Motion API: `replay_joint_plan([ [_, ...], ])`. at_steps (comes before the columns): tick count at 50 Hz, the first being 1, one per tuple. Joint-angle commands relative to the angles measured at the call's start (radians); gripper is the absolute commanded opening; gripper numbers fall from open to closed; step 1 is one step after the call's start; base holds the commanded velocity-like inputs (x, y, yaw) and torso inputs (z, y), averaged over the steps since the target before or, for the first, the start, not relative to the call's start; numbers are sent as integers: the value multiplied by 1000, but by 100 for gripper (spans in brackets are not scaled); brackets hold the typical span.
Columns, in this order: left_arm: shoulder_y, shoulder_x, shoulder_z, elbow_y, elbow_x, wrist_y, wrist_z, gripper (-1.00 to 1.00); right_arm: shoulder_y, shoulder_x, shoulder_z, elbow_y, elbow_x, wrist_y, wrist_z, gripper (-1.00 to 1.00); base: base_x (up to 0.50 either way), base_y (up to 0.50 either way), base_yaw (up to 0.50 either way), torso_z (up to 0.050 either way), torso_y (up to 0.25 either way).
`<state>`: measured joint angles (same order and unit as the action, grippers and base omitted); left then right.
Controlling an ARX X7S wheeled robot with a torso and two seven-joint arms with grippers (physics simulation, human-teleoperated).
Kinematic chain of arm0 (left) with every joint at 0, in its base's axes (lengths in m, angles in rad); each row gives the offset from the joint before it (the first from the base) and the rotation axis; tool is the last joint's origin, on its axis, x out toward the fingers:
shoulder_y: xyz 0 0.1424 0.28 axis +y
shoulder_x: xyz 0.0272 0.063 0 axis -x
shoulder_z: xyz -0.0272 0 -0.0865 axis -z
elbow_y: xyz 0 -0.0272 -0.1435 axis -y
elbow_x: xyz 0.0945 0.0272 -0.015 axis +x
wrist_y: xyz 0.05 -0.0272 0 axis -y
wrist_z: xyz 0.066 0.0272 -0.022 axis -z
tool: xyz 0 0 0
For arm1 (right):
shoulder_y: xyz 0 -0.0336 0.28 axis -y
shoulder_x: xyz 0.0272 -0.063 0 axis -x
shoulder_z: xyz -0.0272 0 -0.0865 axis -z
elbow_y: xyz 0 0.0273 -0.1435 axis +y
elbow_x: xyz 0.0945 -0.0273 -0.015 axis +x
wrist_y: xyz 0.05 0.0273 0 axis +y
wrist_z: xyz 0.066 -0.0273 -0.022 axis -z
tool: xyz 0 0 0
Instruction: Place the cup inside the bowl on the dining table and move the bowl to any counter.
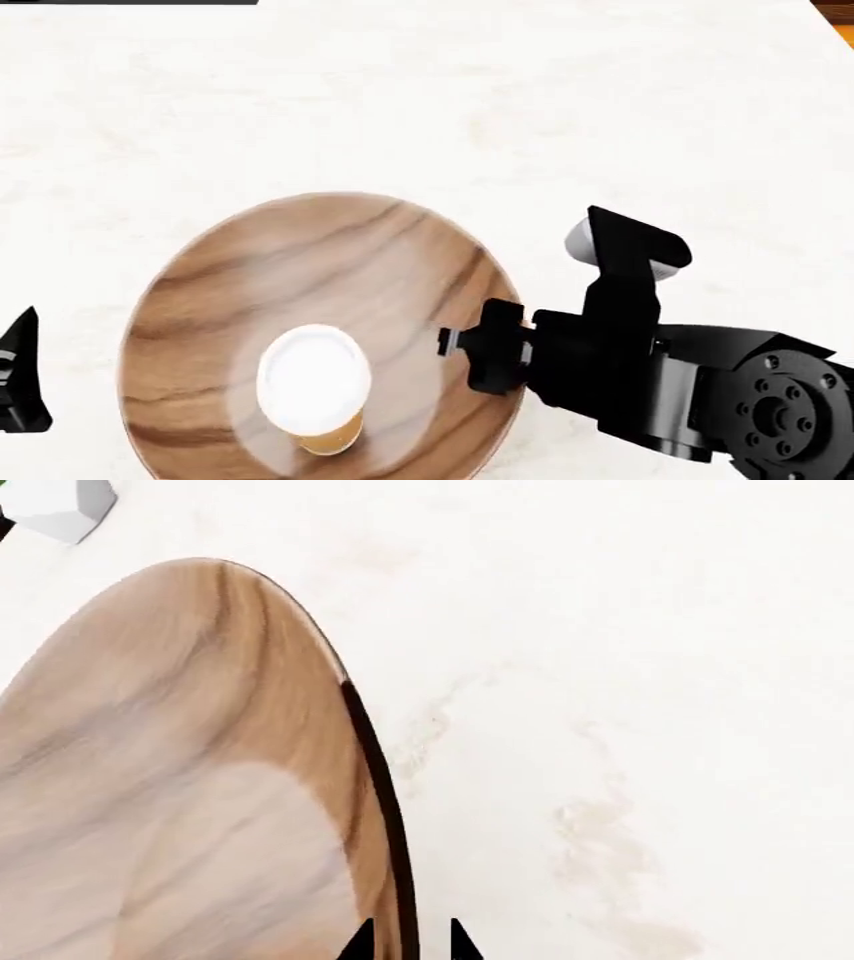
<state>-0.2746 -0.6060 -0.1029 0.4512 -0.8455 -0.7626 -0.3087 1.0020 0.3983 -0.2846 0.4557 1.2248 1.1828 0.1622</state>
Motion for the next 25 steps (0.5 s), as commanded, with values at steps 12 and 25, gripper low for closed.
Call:
replay_joint_plan([
  [12, 6, -3, 5, -8, 0, 8, 7, 100, 0, -17, 104, 77, 86, -36, 73, -100, 0, 0, 0, 0, 0],
  [25, 12, 4, 9, -10, 4, 17, 4, 100, -31, -28, 242, 102, 227, -45, 151, -100, 0, 0, 0, 0, 0],
])
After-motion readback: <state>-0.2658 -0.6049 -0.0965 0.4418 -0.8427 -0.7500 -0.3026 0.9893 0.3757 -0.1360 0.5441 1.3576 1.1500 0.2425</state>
